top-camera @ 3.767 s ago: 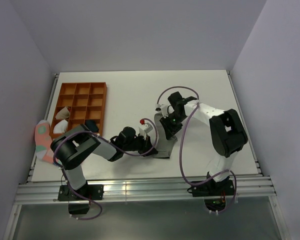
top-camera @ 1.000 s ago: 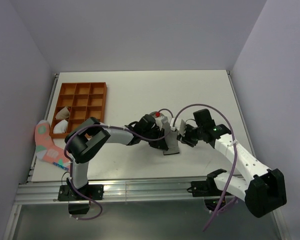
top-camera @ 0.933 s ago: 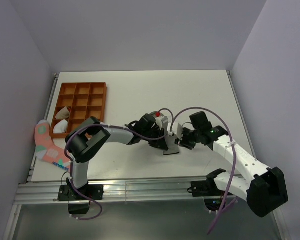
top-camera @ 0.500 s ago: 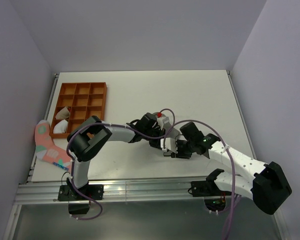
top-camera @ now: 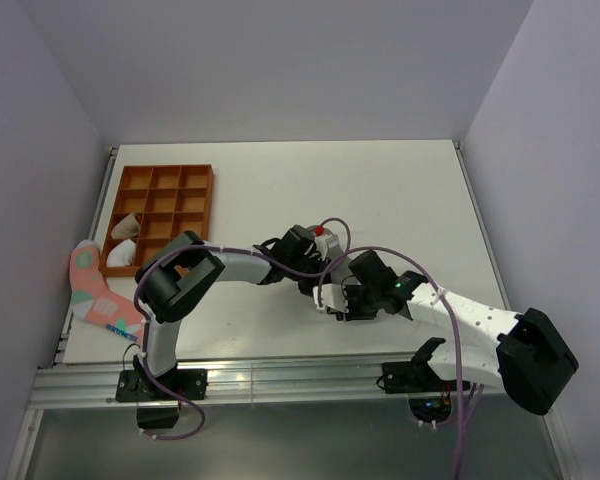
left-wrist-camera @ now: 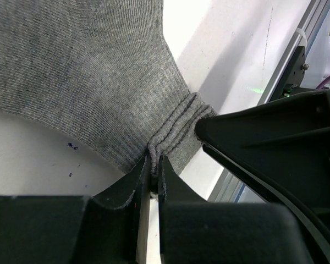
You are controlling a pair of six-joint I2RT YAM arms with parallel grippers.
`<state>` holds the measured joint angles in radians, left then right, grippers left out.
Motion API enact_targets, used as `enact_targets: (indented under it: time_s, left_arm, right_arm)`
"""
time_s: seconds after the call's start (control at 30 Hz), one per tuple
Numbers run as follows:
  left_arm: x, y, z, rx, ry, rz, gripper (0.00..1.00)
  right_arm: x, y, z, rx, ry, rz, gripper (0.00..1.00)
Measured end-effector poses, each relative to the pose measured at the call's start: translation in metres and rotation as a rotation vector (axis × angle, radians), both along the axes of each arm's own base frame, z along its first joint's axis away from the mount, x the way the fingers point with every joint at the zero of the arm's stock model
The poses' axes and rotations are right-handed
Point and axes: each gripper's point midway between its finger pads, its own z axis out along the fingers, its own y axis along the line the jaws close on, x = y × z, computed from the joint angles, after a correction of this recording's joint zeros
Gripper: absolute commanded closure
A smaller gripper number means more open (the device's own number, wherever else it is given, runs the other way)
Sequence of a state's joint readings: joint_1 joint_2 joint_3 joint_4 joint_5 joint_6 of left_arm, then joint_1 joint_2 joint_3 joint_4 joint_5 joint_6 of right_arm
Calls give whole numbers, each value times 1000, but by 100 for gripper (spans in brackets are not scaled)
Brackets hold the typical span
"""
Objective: Roll the socks
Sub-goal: Roll the sock at the center of the board.
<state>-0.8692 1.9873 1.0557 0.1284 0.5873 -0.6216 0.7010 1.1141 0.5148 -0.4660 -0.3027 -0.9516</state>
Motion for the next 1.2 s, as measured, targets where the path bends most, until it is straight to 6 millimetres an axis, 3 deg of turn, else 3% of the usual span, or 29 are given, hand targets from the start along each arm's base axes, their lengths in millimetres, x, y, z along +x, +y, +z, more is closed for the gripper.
enact_targets:
  time_s: [0.3, 0.53, 0.73, 1.0, 1.2]
  left_arm:
    - [0, 0, 0, -5, 13, -6, 100]
    - [-2, 2, 0, -20, 43, 6, 100]
    - [-5, 6, 0, -45, 89, 55, 100]
    - [-13, 13, 1, -74, 178, 173, 99]
    - [-11, 15, 2, -85, 205, 272, 100]
  right_arm:
    - [3, -1, -9, -16, -10, -6, 61]
    - [6, 2, -10, -6, -8, -27, 76]
    - [2, 6, -9, 14, 27, -41, 81]
    - [-3, 7, -5, 57, 207, -67, 83]
    - [9, 6, 2, 77, 402, -118, 82]
